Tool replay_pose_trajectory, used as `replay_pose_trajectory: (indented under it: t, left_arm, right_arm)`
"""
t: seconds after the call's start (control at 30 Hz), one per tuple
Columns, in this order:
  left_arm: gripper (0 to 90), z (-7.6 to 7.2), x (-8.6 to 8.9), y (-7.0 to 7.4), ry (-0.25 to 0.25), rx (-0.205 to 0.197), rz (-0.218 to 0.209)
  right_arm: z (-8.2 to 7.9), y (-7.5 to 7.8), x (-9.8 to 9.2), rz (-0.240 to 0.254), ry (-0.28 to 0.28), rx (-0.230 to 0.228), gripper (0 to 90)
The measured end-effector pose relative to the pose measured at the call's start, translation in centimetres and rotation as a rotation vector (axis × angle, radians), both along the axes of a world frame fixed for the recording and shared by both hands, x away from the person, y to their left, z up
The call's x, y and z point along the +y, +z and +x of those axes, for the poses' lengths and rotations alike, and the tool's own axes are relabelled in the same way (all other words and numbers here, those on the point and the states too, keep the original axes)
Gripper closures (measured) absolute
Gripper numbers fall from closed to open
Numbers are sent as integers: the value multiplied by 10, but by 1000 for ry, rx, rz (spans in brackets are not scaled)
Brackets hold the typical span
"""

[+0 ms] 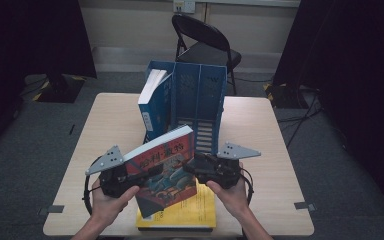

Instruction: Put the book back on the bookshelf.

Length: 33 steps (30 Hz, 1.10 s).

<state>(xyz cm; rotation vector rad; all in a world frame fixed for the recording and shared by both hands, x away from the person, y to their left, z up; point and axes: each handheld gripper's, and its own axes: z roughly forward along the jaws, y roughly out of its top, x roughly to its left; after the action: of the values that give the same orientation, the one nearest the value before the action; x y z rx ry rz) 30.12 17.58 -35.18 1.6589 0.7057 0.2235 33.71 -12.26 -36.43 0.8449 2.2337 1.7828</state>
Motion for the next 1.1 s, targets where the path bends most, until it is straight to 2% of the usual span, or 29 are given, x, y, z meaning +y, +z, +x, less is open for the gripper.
replay_pose_trajectory:
  t: [0.13,0.23,0.33,0.63,0.8,0.9,1.1]
  left_arm:
    - [745,1,1,0,-2,4,-5]
    - [745,1,1,2,-6,2,10]
    - [745,0,2,5,21,8,35]
    - [746,2,8,8,60,30,45]
    - [746,2,11,12,71,19,64]
    - [746,1,13,14,86,19,56]
    - [746,3,23,18,121,15,56]
  right_arm:
    - [-3,-5,-5,-23,-15,8,434]
    - [-6,-11,-17,-36,-39,23,421]
    - [-11,-21,-36,-47,-80,48,412]
    - [-18,-44,-72,-94,-171,108,393]
    - [-21,-57,-81,-112,-195,142,379]
    - [-21,-62,-85,-108,-203,152,377]
    - [-20,-65,-87,-102,-214,160,374]
